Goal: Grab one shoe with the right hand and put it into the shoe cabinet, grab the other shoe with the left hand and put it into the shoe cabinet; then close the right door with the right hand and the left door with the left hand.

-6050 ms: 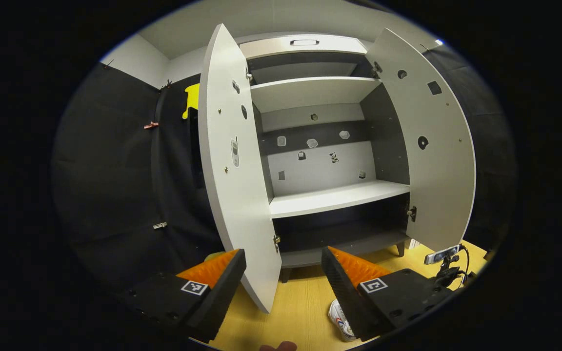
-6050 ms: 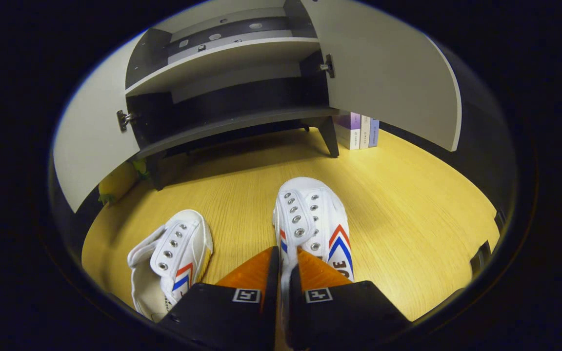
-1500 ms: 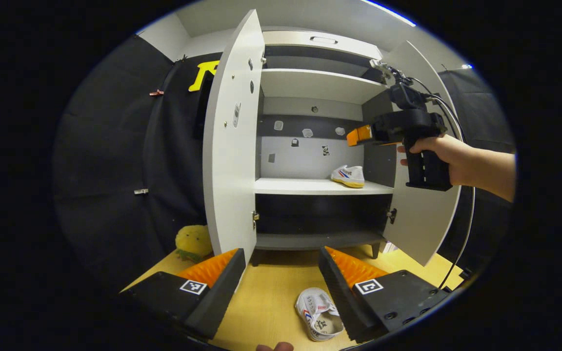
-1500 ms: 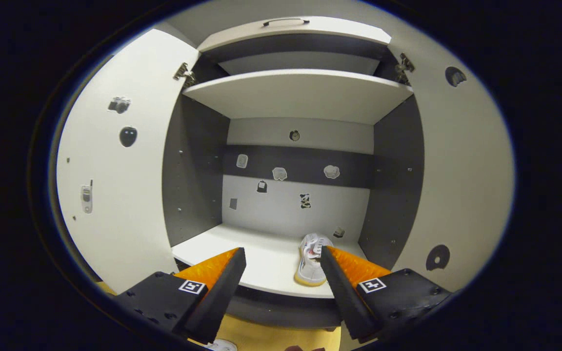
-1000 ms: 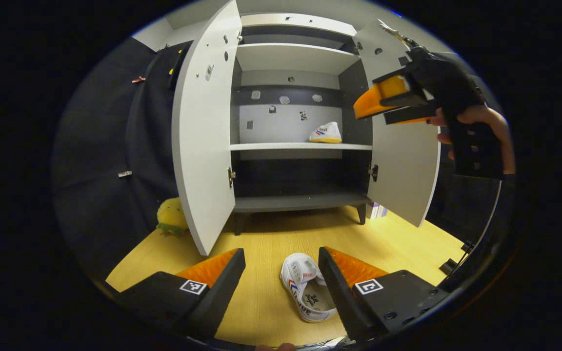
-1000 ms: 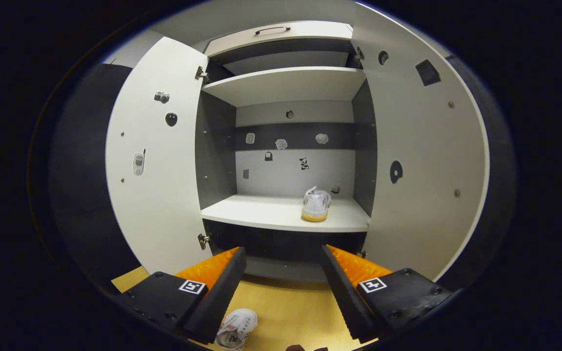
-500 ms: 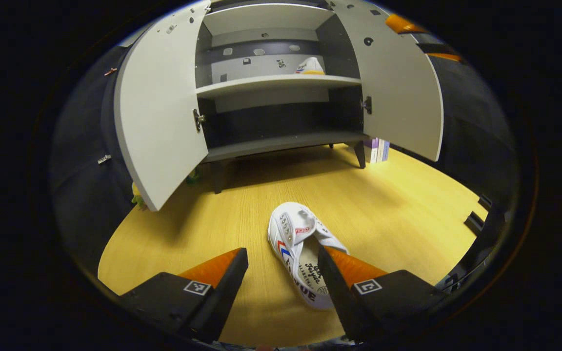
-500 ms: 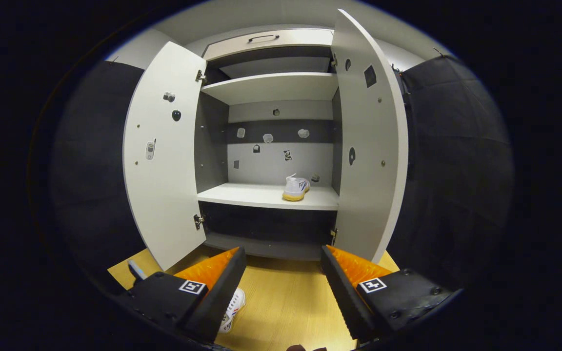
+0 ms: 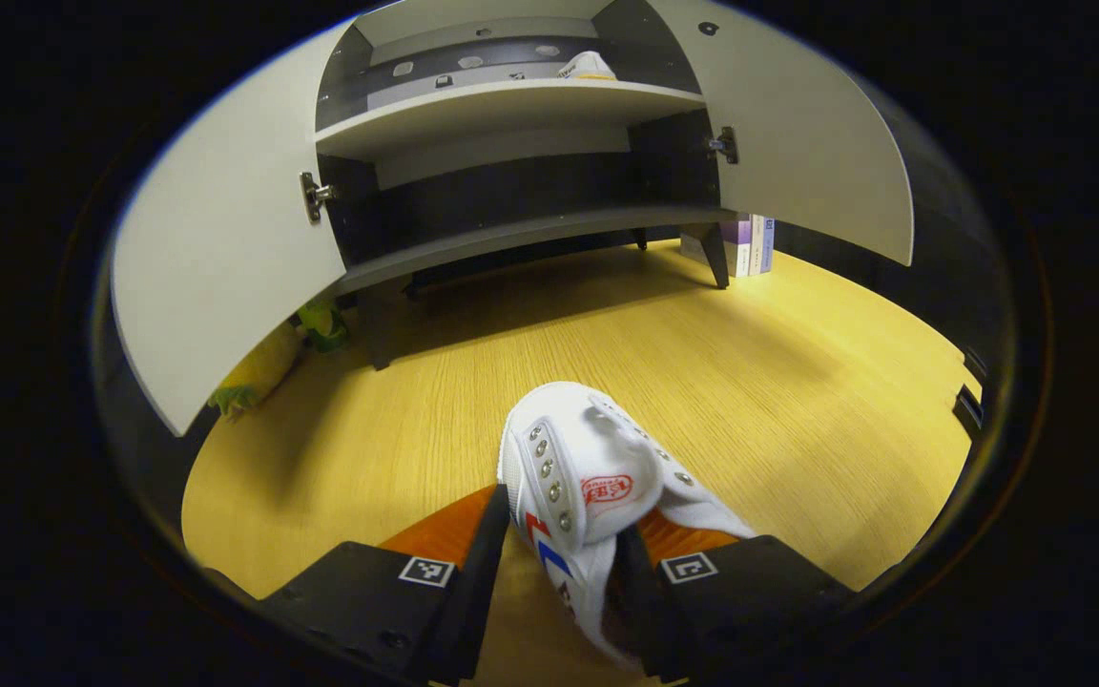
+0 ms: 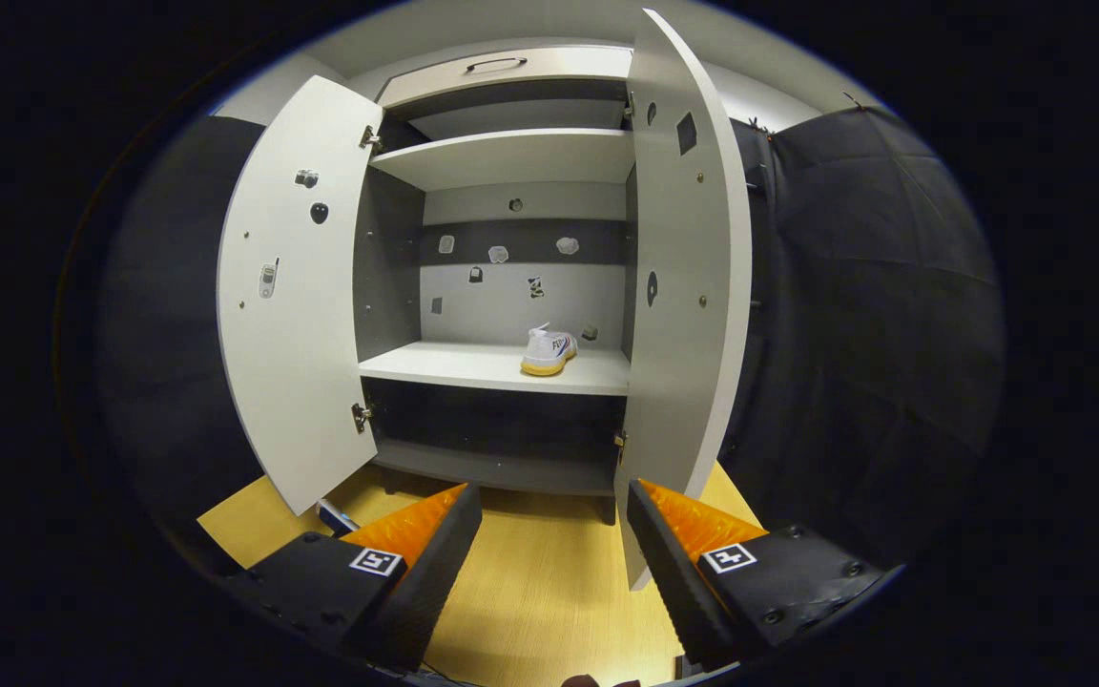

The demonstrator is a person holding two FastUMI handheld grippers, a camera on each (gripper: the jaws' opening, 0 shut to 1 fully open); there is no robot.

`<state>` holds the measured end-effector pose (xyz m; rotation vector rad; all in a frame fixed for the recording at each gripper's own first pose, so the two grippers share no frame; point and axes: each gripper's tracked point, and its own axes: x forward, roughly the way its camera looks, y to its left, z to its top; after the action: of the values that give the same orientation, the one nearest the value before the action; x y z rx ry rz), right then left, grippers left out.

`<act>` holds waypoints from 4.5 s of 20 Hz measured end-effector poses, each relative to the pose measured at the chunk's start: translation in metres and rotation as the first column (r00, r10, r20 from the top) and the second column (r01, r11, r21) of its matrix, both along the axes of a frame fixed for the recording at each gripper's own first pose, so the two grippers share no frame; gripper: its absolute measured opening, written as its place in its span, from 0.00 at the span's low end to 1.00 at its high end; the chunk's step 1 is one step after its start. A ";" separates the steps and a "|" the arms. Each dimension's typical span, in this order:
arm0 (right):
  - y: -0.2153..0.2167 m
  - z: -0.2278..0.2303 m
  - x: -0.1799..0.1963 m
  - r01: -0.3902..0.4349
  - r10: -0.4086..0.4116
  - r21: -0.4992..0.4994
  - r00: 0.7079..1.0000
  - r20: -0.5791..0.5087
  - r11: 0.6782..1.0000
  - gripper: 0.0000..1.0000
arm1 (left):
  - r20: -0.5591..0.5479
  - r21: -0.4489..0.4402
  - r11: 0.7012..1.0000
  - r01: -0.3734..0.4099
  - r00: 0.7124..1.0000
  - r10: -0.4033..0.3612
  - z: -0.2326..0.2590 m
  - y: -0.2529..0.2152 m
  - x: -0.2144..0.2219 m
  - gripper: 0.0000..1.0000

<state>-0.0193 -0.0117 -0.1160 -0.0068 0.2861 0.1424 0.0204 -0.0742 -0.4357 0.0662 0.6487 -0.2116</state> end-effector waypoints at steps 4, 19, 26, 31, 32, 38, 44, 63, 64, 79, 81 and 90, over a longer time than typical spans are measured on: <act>-0.003 -0.004 0.004 0.006 -0.006 -0.018 1.000 -0.007 1.000 0.98 | -0.001 0.040 0.998 -0.041 0.999 0.041 -0.007 0.011 0.010 0.45; 0.011 0.008 -0.009 -0.026 0.026 0.010 1.000 0.010 1.000 0.98 | 0.014 0.038 0.998 -0.047 0.999 0.047 0.073 0.023 0.016 0.07; 0.007 0.016 -0.010 -0.044 0.043 0.059 0.999 0.022 0.997 0.98 | 0.095 0.005 0.996 -0.088 0.992 0.087 0.177 0.033 0.031 0.07; 0.006 0.029 -0.004 -0.055 0.050 0.079 0.997 0.055 0.995 0.98 | 0.157 -0.045 0.990 -0.131 0.978 0.137 0.262 0.044 0.068 0.06; 0.005 0.031 -0.004 -0.056 0.051 0.078 0.997 0.062 0.995 0.98 | 0.168 -0.050 0.988 -0.146 0.974 0.152 0.277 0.047 0.078 0.07; -0.003 0.039 -0.005 -0.053 0.046 0.085 0.996 0.080 0.995 0.98 | 0.227 -0.119 0.967 -0.225 0.942 0.246 0.354 0.065 0.158 0.07; -0.033 0.045 -0.002 -0.001 -0.008 0.102 0.996 0.089 0.995 0.98 | 0.253 -0.112 0.946 -0.304 0.912 0.323 0.383 0.085 0.262 0.07; -0.089 0.038 0.003 0.091 -0.098 0.093 0.993 0.071 0.991 0.99 | 0.068 0.023 0.861 -0.508 0.860 0.506 0.304 0.112 0.427 0.06; -0.091 0.037 0.003 0.097 -0.104 0.095 0.992 0.068 0.991 0.99 | 0.051 0.035 0.862 -0.506 0.862 0.504 0.300 0.110 0.430 0.06; -0.107 0.042 -0.008 0.134 -0.148 0.154 0.986 0.081 0.979 0.97 | 0.064 0.128 0.874 -0.468 0.883 0.464 0.318 0.115 0.400 0.83; -0.103 0.043 -0.010 0.127 -0.141 0.161 0.987 0.081 0.979 0.97 | 0.088 0.125 0.879 -0.459 0.888 0.451 0.329 0.117 0.391 0.90; -0.093 0.054 -0.017 0.116 -0.134 0.155 0.985 0.110 0.981 0.97 | 0.193 0.107 0.918 -0.382 0.914 0.357 0.369 0.103 0.341 0.93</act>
<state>-0.0360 -0.1047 -0.0619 0.1491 0.1542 0.0377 0.3617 0.0284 -0.0667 0.0956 0.4936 0.2076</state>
